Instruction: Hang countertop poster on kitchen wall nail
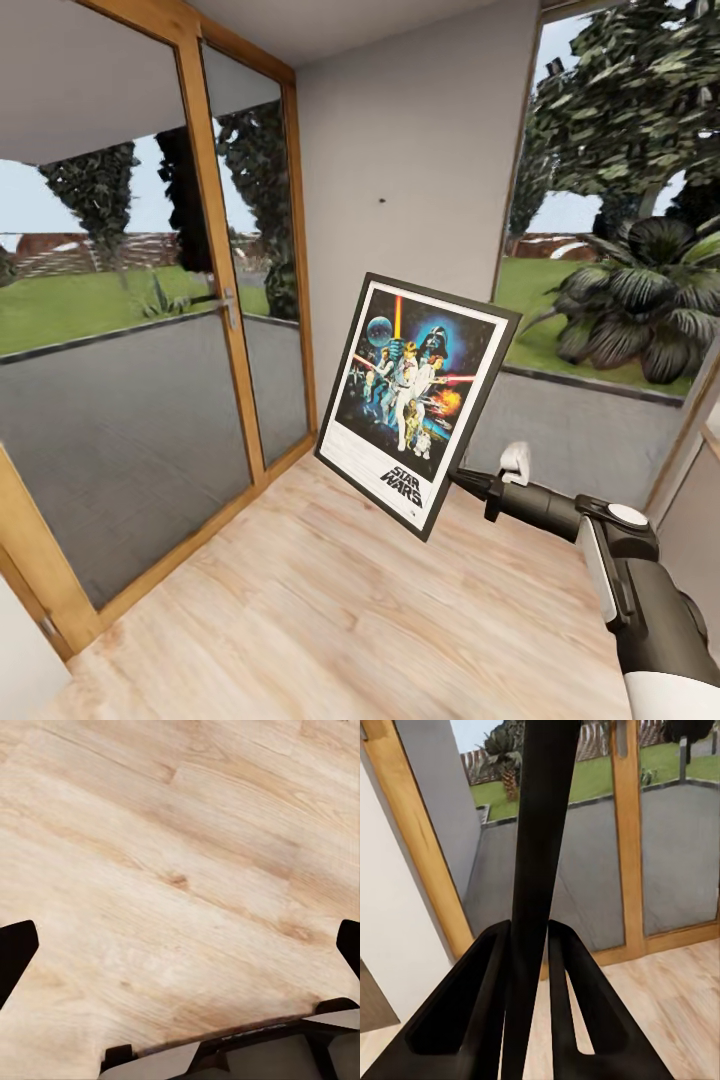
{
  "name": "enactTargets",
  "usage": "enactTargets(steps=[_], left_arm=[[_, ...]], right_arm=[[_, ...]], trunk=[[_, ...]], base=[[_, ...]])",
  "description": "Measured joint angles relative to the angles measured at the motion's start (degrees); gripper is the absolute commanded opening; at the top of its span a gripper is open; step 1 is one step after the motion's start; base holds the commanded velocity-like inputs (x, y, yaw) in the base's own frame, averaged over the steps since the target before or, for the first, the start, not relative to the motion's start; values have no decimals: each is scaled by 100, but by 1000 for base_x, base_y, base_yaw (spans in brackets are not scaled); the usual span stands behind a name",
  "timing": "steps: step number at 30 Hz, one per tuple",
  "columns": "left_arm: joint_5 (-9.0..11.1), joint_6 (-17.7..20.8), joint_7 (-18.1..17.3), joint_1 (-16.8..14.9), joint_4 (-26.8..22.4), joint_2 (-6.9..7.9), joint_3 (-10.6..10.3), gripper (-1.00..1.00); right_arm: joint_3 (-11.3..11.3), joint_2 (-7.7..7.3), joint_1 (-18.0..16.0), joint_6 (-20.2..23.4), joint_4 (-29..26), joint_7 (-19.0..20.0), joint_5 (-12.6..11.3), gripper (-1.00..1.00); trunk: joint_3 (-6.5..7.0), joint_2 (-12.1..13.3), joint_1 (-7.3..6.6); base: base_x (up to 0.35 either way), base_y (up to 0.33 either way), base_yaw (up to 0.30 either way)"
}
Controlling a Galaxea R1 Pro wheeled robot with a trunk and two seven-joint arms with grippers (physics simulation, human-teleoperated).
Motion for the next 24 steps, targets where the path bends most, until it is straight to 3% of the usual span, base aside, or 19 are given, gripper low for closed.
enactTargets(steps=[24], left_arm=[[0,0,0,0,0,0,0,100]], right_arm=[[0,2,0,0,1,0,0,-100]], trunk=[[0,0,0]], base=[[244,273,0]])
